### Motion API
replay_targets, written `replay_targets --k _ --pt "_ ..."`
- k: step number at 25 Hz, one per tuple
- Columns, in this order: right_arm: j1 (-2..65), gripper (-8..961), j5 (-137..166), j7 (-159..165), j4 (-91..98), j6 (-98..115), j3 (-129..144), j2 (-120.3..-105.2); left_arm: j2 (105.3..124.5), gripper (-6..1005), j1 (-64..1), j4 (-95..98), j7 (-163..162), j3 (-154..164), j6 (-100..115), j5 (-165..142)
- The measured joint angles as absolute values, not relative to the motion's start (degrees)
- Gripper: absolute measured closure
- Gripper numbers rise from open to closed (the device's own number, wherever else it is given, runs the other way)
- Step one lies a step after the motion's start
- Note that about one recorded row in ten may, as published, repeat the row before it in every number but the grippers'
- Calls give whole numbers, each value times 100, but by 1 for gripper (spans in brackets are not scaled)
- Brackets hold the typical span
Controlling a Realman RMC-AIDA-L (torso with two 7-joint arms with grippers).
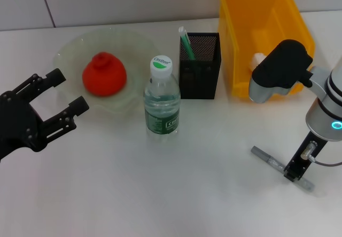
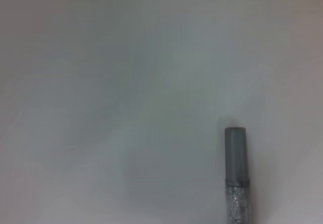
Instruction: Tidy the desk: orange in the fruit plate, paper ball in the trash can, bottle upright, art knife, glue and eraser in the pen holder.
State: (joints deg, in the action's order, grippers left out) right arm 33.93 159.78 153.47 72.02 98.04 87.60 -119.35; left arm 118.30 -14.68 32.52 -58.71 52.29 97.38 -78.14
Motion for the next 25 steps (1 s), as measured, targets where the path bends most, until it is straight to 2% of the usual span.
replay_targets --k 9,25 --pt "3392 828 15979 15343 7410 9876 8721 -11936 11830 214 -1475 3252 -5871 5229 9738 -7814" --pt "3430 828 16128 15300 8898 10286 8105 -11910 11828 215 -1503 3252 -5871 5229 9746 -7804"
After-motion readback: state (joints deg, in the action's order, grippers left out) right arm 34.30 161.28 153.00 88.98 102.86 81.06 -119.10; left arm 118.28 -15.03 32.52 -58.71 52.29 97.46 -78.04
